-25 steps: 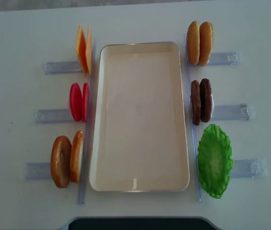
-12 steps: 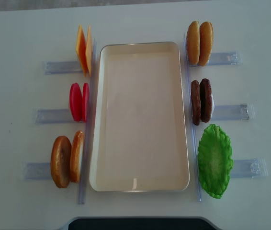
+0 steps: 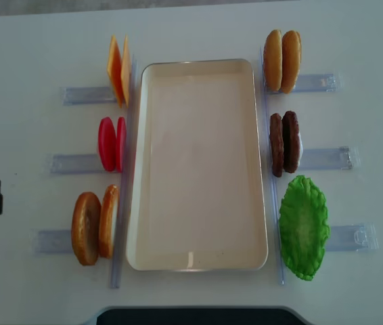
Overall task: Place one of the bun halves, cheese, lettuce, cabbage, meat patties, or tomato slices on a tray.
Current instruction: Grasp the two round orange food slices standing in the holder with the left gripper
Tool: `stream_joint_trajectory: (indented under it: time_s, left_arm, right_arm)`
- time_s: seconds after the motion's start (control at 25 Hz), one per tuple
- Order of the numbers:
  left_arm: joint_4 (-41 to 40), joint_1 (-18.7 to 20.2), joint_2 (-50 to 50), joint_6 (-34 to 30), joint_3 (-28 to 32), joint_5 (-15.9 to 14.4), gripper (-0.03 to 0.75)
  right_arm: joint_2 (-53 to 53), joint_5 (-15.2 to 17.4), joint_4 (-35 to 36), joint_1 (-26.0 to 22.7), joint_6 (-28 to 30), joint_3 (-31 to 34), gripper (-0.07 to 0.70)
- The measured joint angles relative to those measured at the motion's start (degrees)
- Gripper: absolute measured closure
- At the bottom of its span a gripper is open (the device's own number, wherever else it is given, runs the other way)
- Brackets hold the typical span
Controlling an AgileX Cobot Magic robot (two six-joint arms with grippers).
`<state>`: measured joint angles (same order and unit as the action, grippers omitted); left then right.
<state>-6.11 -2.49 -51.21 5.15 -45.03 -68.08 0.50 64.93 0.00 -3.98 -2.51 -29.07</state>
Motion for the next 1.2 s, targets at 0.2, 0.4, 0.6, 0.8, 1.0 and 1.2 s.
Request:
stream_joint_trajectory:
  time_s: [0.2,0.4,0.6,0.8,1.0,1.2]
  left_arm:
    - [4.6,0.0,-0.4,0.0,0.0,0.1,0.231]
    - [6.5,0.0,-0.4,0.0,0.0,0.1,0.231]
    - [9.0,0.0,-0.4,0.0,0.0,0.1,0.231]
    - [10.7,0.0,-0.4,0.0,0.0,-0.5,0.231]
    - [13.8,0.0,-0.4,-0.5,0.0,-1.5,0.231]
    - [15.1,1.2,-0.4,-0.8,0.0,-1.7,0.231]
  right_arm:
    - [0.0,0.0,0.0,0.0,0.0,0.0,0.048]
    - [0.0,0.0,0.0,0.0,0.0,0.0,0.048]
    - [0.0,0.0,0.0,0.0,0.0,0.0,0.048]
    - [0.0,0.0,0.0,0.0,0.0,0.0,0.048]
    - [0.0,0.0,0.0,0.0,0.0,0.0,0.048]
    - [0.0,0.0,0.0,0.0,0.0,0.0,0.048]
